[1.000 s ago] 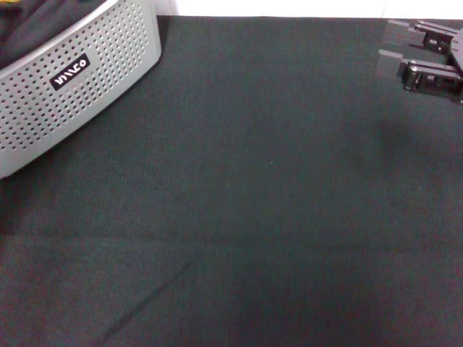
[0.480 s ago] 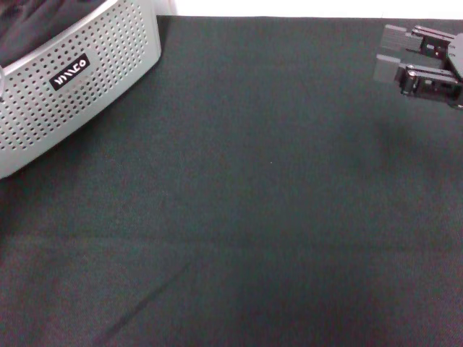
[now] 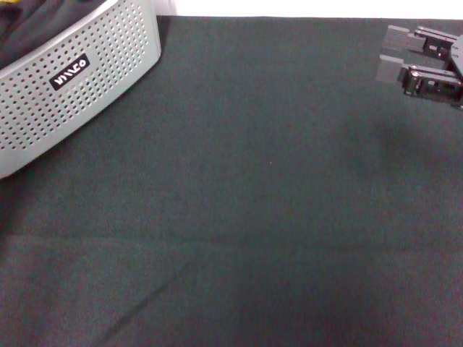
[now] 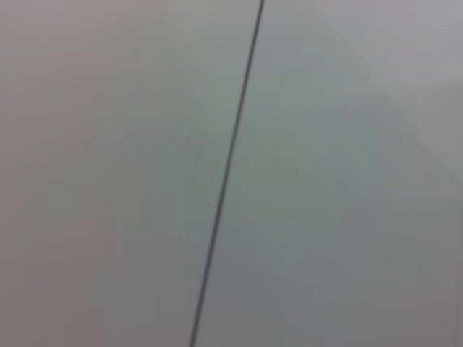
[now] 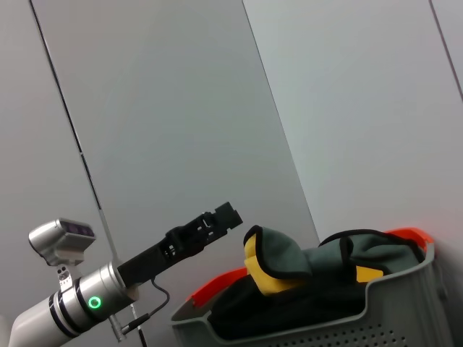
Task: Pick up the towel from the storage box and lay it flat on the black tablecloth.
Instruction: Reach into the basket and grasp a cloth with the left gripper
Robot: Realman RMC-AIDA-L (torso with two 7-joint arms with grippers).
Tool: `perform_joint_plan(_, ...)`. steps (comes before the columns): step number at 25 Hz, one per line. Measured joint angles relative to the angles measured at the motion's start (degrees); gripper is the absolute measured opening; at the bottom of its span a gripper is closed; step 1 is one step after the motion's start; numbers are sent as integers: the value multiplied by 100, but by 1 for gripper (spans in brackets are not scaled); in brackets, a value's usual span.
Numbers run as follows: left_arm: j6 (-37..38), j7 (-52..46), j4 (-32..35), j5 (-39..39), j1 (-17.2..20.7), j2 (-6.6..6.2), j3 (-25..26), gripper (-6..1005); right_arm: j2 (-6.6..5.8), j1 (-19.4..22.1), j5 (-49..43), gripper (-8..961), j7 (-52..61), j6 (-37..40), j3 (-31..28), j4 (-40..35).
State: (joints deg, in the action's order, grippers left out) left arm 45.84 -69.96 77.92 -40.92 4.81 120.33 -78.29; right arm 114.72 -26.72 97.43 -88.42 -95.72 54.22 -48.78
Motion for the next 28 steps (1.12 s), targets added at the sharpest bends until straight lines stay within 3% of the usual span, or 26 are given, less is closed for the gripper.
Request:
perform_joint_plan(17,-1876,599,265,-13,-6,-10,-274,837,-3,0,4,756,-1,30,0,0)
perform_joint_plan(28,-2499,607,219,-173,-296,-26,-614,833,-3,-10,4,756,-50,15,-74,4)
